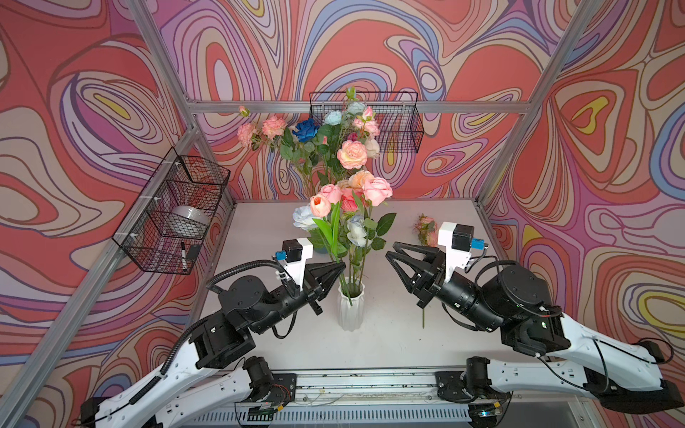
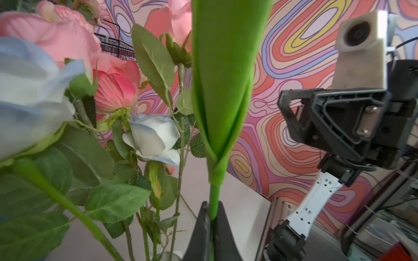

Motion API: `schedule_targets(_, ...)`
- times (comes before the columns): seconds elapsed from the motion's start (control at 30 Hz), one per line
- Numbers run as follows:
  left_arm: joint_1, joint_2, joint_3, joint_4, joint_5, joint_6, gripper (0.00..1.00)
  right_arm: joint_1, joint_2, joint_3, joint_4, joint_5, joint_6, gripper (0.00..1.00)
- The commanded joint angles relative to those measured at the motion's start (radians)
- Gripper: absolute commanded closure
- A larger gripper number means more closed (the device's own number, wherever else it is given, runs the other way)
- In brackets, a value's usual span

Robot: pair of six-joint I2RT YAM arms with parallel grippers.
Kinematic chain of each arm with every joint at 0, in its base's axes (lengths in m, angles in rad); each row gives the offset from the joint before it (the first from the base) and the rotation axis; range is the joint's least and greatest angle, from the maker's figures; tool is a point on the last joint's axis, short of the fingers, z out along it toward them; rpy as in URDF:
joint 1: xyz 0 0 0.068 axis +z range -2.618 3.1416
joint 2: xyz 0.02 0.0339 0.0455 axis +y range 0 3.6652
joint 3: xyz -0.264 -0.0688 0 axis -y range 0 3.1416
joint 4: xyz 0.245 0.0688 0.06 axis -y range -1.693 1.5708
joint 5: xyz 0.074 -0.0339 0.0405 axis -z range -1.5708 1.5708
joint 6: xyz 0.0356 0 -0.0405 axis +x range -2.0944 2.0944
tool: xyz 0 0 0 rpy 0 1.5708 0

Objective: Arrange flowers in a vase
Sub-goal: Place the flower in the vase, then pick up the flower from the top-right of the table.

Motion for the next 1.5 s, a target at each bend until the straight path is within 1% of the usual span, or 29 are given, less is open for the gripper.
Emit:
schedule_targets(0.0,-0.026,0.034,-0.011,0.094,-0.202,0.142,1.00,0.005,-0.024,-0.014,-0.008,0.020,-0.013,0.70)
schedule_targets(0.23,-0.069,0.131,-0.064,0.193,-0.295,0.186,1.00,0.004,-0.063,-0.036,-0.011,0.024,-0.021,0.71)
schedule_targets(0.43,-0.109,0.127,-0.119,0.180,-0.365,0.154,1.00,0.005,-0.085,-0.053,-0.021,0.035,-0.016,0.71)
schedule_targets(0.47,-0.120,0.121,-0.124,0.161,-0.385,0.138,0.96,0.004,-0.086,-0.054,-0.026,0.037,-0.012,0.70)
schedule_targets(0.5,-0.134,0.110,-0.134,0.151,-0.403,0.128,0.75,0.004,-0.086,-0.054,-0.032,0.037,-0.010,0.67)
schedule_targets(0.53,-0.150,0.097,-0.139,0.139,-0.428,0.118,0.59,0.004,-0.082,-0.053,-0.039,0.039,-0.007,0.64)
schedule_targets(0.57,-0.172,0.082,-0.143,0.127,-0.456,0.110,0.48,0.004,-0.080,-0.051,-0.050,0.044,-0.001,0.60)
schedule_targets(0.6,-0.188,0.067,-0.144,0.118,-0.471,0.100,0.41,0.004,-0.077,-0.052,-0.060,0.050,0.005,0.57)
schedule_targets(0.63,-0.202,0.056,-0.138,0.100,-0.481,0.085,0.37,0.005,-0.075,-0.053,-0.069,0.060,0.012,0.56)
schedule_targets(0.7,-0.228,0.040,-0.117,0.061,-0.497,0.051,0.31,0.005,-0.072,-0.063,-0.100,0.089,0.033,0.55)
schedule_targets(0.77,-0.256,0.023,-0.102,0.037,-0.496,0.022,0.30,0.003,-0.075,-0.084,-0.132,0.127,0.068,0.55)
schedule_targets(0.83,-0.275,-0.007,-0.104,0.044,-0.469,-0.010,0.28,0.005,-0.085,-0.121,-0.175,0.185,0.129,0.54)
schedule_targets(0.97,-0.279,-0.081,-0.122,0.072,-0.367,-0.075,0.25,0.004,-0.127,-0.244,-0.287,0.306,0.320,0.52)
schedule_targets(1.07,-0.278,-0.139,-0.150,0.053,-0.351,-0.117,0.23,0.003,-0.143,-0.324,-0.414,0.388,0.505,0.48)
schedule_targets(1.13,-0.278,-0.188,-0.183,0.034,-0.370,-0.140,0.22,-0.009,-0.128,-0.351,-0.491,0.418,0.582,0.47)
schedule_targets(1.17,-0.278,-0.216,-0.202,0.020,-0.384,-0.152,0.21,-0.032,-0.117,-0.355,-0.523,0.416,0.606,0.45)
schedule_targets(1.23,-0.278,-0.267,-0.235,-0.009,-0.416,-0.171,0.20,-0.133,-0.084,-0.354,-0.548,0.344,0.610,0.44)
schedule_targets(1.27,-0.279,-0.294,-0.250,-0.030,-0.435,-0.183,0.19,-0.224,-0.062,-0.357,-0.543,0.262,0.598,0.44)
schedule_targets(1.4,-0.278,-0.369,-0.292,-0.102,-0.468,-0.229,0.19,-0.664,0.066,-0.425,-0.413,-0.171,0.514,0.46)
schedule_targets(1.47,-0.278,-0.397,-0.304,-0.139,-0.479,-0.248,0.19,-0.819,0.160,-0.443,-0.338,-0.282,0.478,0.48)
